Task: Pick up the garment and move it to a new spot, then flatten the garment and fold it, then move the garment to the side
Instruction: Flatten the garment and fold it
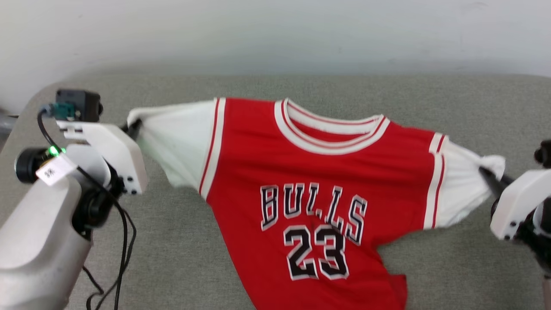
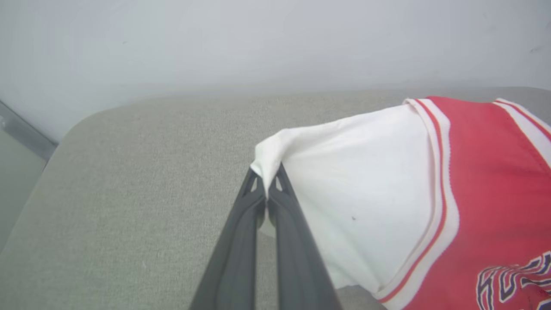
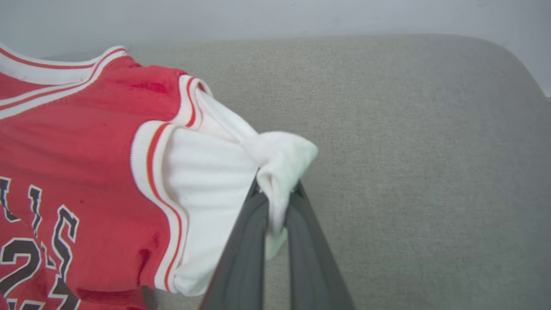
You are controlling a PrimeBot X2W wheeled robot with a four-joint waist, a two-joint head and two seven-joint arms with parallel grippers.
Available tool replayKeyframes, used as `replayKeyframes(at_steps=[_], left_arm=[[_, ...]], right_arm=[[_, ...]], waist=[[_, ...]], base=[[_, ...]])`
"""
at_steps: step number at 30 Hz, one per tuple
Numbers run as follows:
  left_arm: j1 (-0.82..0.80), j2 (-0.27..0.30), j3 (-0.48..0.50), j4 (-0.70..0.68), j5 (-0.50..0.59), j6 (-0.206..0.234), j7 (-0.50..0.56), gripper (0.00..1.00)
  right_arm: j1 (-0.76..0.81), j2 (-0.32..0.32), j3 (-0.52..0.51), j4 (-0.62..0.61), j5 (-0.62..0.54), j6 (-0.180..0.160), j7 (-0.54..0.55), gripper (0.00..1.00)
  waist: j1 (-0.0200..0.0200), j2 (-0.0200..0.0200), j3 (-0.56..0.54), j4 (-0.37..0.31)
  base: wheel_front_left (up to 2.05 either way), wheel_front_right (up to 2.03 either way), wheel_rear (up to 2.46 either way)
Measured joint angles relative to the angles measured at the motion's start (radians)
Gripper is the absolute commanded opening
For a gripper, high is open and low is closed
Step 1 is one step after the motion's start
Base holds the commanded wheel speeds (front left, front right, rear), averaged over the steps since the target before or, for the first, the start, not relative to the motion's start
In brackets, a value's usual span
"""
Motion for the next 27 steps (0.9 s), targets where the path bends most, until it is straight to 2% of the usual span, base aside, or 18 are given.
replayKeyframes(at_steps=[5,13,21,27], left_arm=[[-0.103,-0.014,0.007,0.053,0.039,0.0,-0.059,0.0],[-0.37,-0.051,0.037,0.226,0.087,-0.029,-0.198,0.0],[-0.685,-0.04,0.057,0.35,0.166,-0.056,-0.342,0.0],[-0.885,-0.046,0.071,0.406,0.182,-0.068,-0.388,0.0]], right_arm=[[-0.118,-0.025,0.017,0.059,-0.022,0.0,-0.042,0.0],[-0.445,-0.063,0.053,0.197,-0.083,0.0,-0.174,0.0],[-0.837,-0.084,0.096,0.291,-0.132,0.0,-0.36,0.0],[-1.09,-0.105,0.135,0.381,-0.141,0.0,-0.429,0.0]], waist=[[0.0,0.0,-0.009,-0.01],[0.0,0.0,0.043,-0.027],[0.0001,0.0,0.154,-0.036],[0.0002,0.0,0.257,-0.037]], base=[[0.0,0.0,0.0],[0.0,0.0,0.0],[0.0,0.0,0.0],[0.0,0.0,0.0]])
